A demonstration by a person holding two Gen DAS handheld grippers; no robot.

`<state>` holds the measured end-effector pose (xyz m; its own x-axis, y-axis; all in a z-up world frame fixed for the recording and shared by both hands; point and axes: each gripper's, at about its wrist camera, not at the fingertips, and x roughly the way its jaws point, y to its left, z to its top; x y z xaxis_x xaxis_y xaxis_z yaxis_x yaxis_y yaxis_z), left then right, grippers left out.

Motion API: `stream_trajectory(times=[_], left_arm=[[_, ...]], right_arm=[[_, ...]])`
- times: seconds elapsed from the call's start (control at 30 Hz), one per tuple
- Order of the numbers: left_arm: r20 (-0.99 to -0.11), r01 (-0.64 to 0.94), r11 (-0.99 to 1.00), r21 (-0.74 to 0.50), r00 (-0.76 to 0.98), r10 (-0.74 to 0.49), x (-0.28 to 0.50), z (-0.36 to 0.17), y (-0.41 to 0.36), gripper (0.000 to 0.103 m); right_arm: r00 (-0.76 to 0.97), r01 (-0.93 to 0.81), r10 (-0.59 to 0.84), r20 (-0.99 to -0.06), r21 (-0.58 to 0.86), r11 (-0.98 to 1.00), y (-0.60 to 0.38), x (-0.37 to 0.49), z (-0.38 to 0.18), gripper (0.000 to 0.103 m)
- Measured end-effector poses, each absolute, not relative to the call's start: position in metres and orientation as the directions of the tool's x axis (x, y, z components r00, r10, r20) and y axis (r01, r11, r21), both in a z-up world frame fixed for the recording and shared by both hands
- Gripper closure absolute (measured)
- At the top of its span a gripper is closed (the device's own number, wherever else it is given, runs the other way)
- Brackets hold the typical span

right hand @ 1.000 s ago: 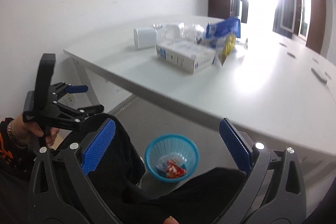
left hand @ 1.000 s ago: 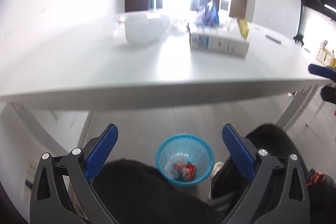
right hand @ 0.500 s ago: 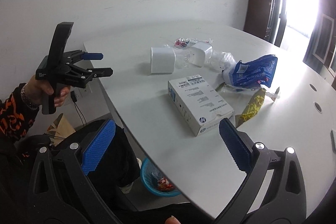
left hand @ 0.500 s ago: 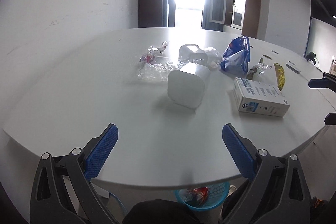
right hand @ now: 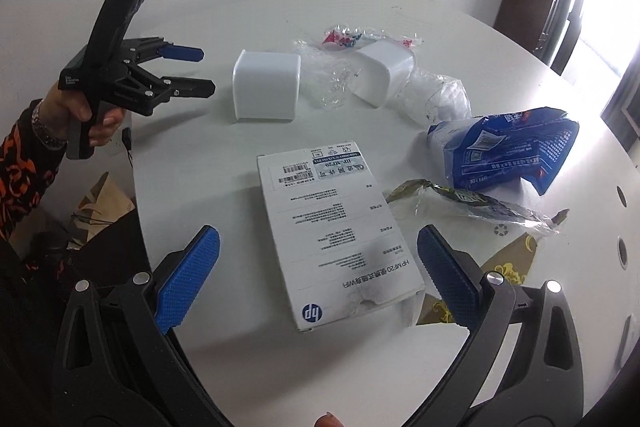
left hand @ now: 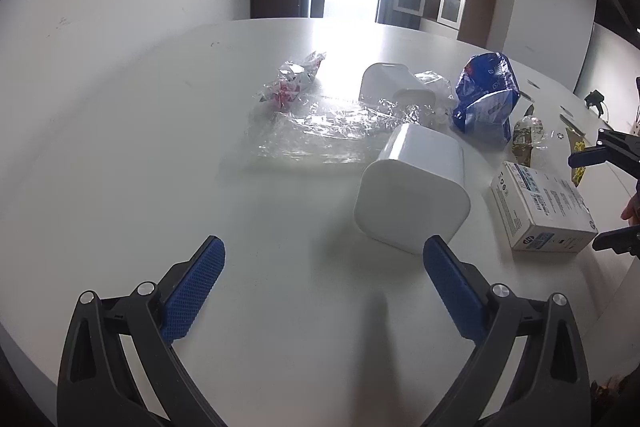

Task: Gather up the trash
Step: 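Grasp the white plastic cup with the left gripper while the right grasps the HP box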

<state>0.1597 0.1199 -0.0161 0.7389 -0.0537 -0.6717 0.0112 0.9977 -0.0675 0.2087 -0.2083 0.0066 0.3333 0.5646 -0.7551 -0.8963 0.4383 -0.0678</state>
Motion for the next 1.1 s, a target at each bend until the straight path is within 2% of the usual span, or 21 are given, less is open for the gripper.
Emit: stream_trajectory(times=[0.13, 0.27, 0.47, 0.53, 0.57, 0.63, 0.73, 0.77, 0.83, 0.87, 0.9, 1.1], left_arm=[[-0.693, 0.045, 0.995, -0.087, 0.715, -0.093, 0.172, -0.017, 0.124, 0.006], [-0.706, 0.027, 1.0, 0.011, 0.708, -0.011, 0.179, -0.011, 0.123, 0.006], [-0.731, 0.102, 0.995, -0.006, 0.678, -0.074, 0.2, -0.008, 0.118, 0.007], [-0.739, 0.132, 0.991, -0.031, 0.664, -0.111, 0.206, -0.009, 0.115, 0.012], [-0.743, 0.141, 0.989, -0.037, 0.658, -0.121, 0.208, -0.009, 0.113, 0.014], [-0.754, 0.159, 0.986, -0.042, 0.643, -0.135, 0.214, -0.011, 0.108, 0.025], [-0.768, 0.182, 0.983, -0.036, 0.624, -0.144, 0.222, -0.013, 0.098, 0.053], [-0.771, 0.187, 0.982, -0.036, 0.62, -0.147, 0.223, -0.014, 0.096, 0.06], [-0.777, 0.185, 0.981, -0.049, 0.611, -0.154, 0.224, -0.015, 0.092, 0.089], [-0.773, 0.176, 0.983, -0.052, 0.616, -0.151, 0.222, -0.015, 0.092, 0.096], [-0.767, 0.173, 0.983, -0.064, 0.622, -0.16, 0.219, -0.014, 0.092, 0.1], [-0.715, 0.133, 0.984, -0.117, 0.676, -0.176, 0.193, -0.006, 0.088, 0.102]], right_arm=[[0.282, -0.905, 0.551, -0.786, -0.027, 0.424, -0.204, 0.222, -0.005, 0.008], [0.256, -0.917, 0.537, -0.804, -0.027, 0.398, -0.199, 0.222, -0.014, 0.008], [0.21, -0.918, 0.542, -0.814, 0.026, 0.395, -0.195, 0.233, -0.021, 0.009], [0.195, -0.911, 0.548, -0.813, 0.057, 0.409, -0.195, 0.236, -0.021, 0.012], [0.189, -0.909, 0.553, -0.812, 0.069, 0.412, -0.196, 0.237, -0.021, 0.018], [0.197, -0.906, 0.558, -0.806, 0.069, 0.418, -0.197, 0.238, -0.019, 0.03], [0.206, -0.904, 0.558, -0.804, 0.063, 0.423, -0.199, 0.237, -0.02, 0.03], [0.213, -0.902, 0.558, -0.802, 0.058, 0.428, -0.199, 0.236, -0.019, 0.031], [0.234, -0.899, 0.553, -0.8, 0.038, 0.436, -0.199, 0.232, -0.019, 0.031], [0.247, -0.897, 0.551, -0.797, 0.028, 0.441, -0.2, 0.229, -0.018, 0.031], [0.261, -0.893, 0.552, -0.792, 0.019, 0.45, -0.201, 0.226, -0.017, 0.031], [0.322, -0.861, 0.557, -0.766, 0.008, 0.509, -0.208, 0.216, -0.014, 0.031]])
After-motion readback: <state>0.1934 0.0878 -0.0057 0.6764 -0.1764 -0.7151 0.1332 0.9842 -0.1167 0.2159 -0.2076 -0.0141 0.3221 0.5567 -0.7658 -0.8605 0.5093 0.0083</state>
